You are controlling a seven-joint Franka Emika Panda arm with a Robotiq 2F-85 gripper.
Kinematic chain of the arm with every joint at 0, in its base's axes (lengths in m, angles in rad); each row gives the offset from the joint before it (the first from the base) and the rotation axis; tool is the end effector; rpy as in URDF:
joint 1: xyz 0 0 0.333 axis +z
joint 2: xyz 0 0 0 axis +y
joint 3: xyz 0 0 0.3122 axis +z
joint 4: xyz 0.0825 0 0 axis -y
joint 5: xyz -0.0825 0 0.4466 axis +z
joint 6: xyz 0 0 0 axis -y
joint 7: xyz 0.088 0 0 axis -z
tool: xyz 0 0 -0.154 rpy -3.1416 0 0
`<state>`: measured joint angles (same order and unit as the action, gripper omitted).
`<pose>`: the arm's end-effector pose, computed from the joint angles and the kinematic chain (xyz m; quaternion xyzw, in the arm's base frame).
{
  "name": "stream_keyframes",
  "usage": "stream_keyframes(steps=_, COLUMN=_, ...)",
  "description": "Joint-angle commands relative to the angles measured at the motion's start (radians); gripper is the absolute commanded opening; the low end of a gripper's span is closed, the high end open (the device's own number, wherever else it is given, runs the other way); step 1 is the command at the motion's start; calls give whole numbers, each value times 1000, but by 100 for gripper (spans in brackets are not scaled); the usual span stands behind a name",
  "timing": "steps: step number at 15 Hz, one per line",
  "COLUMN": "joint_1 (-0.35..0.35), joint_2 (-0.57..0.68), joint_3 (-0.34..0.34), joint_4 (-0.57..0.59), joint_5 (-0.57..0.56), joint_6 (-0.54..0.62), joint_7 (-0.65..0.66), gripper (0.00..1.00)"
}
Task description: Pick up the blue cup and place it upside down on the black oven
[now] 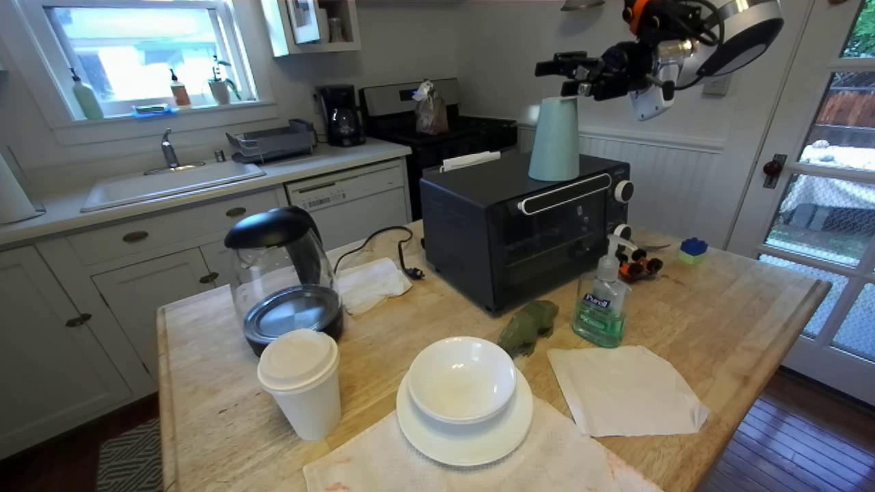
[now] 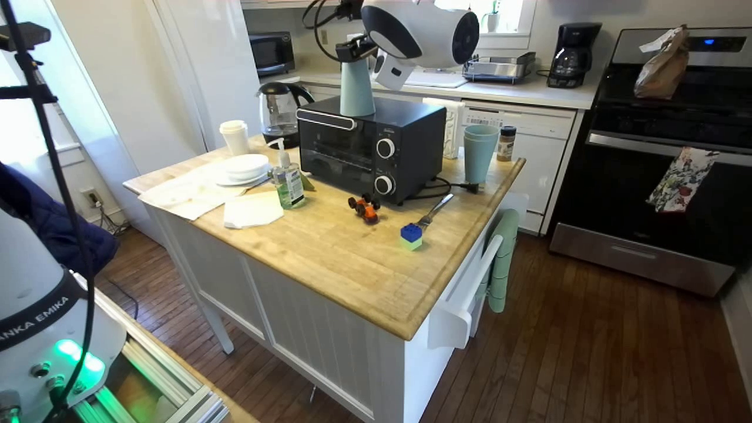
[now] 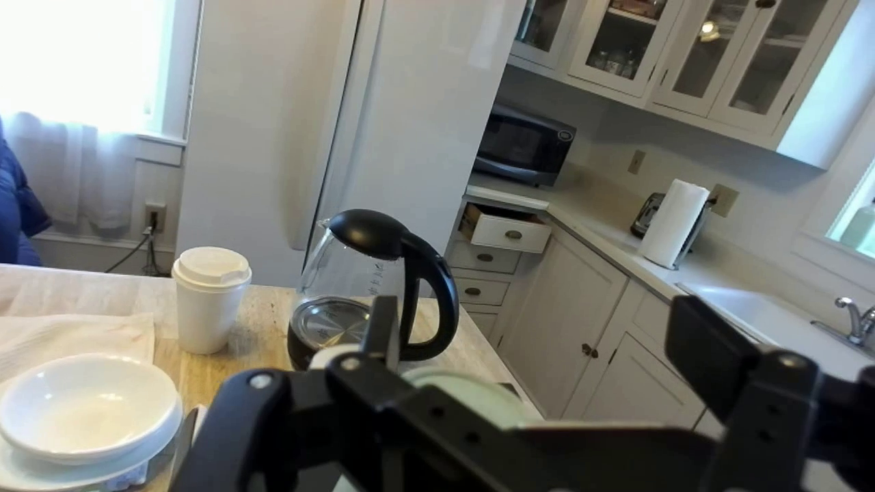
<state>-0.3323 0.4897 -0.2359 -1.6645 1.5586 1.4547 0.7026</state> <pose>0.6803 -0.2163 0.3425 -0.4741 0.5511 0.2821 0.6260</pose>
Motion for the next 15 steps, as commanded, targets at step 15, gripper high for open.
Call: stream_keyframes(steps=15, joint_1=92, joint_2=-238, joint_3=-13, joint_4=118, joint_5=-653, joint_6=71, joint_7=-165, gripper=100)
